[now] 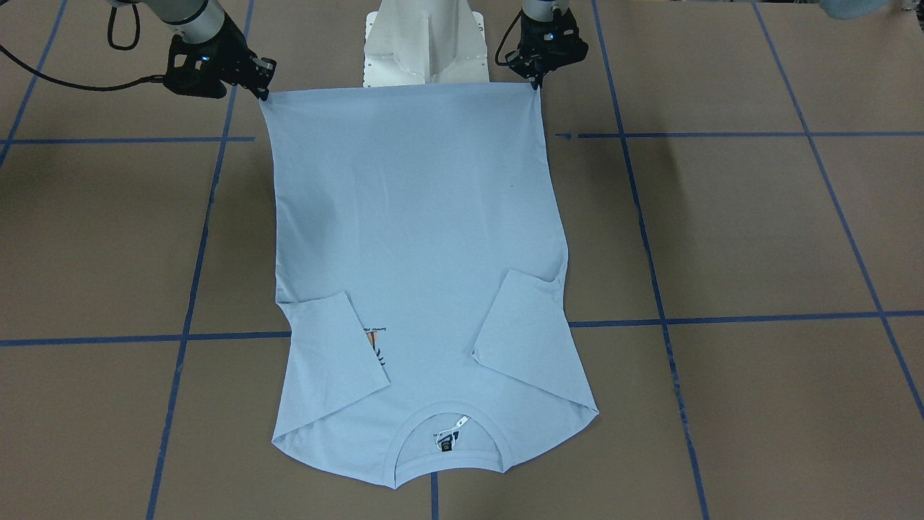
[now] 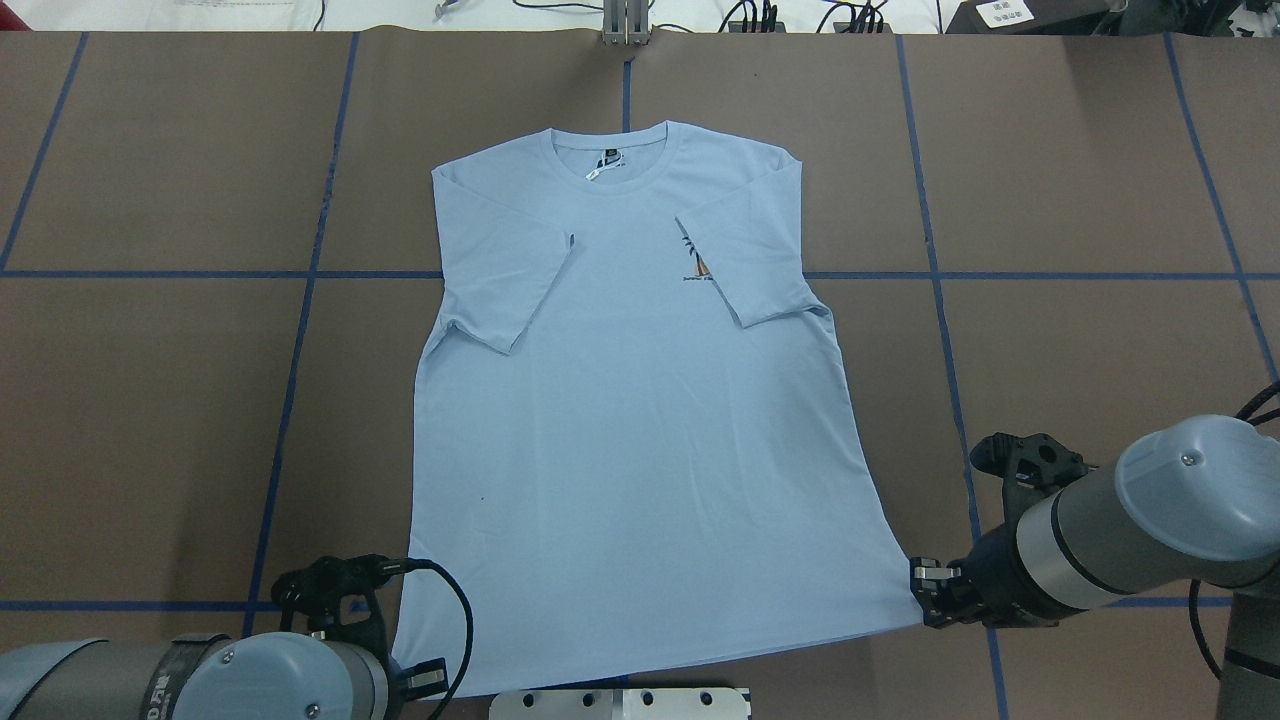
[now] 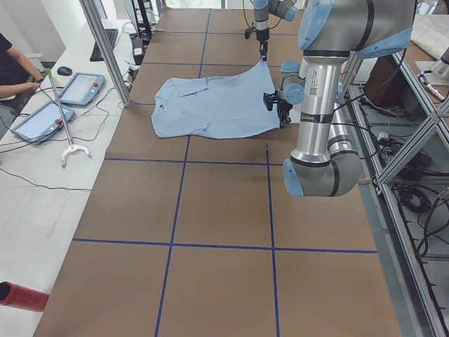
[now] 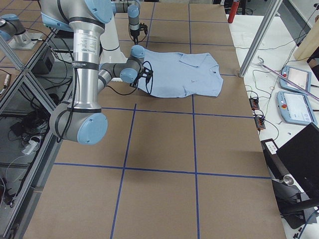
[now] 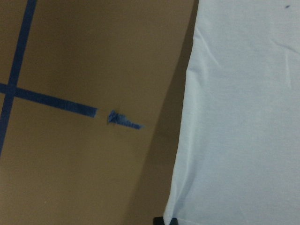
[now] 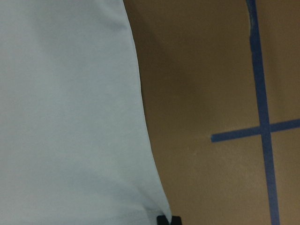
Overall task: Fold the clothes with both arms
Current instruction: 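Lift the hem and fold it toward the collar with both grippers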
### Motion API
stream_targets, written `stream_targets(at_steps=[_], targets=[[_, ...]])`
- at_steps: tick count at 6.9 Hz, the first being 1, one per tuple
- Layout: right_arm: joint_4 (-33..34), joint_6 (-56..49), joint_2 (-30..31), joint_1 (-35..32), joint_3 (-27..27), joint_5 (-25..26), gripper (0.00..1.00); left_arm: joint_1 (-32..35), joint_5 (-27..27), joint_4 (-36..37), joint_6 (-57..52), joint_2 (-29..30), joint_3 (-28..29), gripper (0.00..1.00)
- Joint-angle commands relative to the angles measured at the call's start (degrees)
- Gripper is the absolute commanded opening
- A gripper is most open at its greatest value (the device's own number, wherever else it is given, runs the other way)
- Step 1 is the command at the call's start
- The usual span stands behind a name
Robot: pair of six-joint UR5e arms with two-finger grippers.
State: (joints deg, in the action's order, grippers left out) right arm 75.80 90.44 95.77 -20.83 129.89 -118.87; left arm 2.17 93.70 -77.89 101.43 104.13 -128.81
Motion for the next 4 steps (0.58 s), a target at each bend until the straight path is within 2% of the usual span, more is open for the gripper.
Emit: stream_targets(at_steps=[1, 2, 4], targets=[[0.1, 0.0, 2.5, 1.6, 2.4, -7.1, 0.0, -1.9, 0.7, 1.8, -0.1, 0.2, -5.9, 0.0], [0.1, 0.1, 2.7, 1.9, 3.0, -9.5, 0.0, -2.1, 1.7, 1.8, -0.1, 0.2, -6.4, 0.0], [-0.2, 0.0, 0.8, -0.1, 2.6, -9.1, 0.0, 0.2, 3.2, 1.8, -0.3, 2.9, -6.9, 0.0]])
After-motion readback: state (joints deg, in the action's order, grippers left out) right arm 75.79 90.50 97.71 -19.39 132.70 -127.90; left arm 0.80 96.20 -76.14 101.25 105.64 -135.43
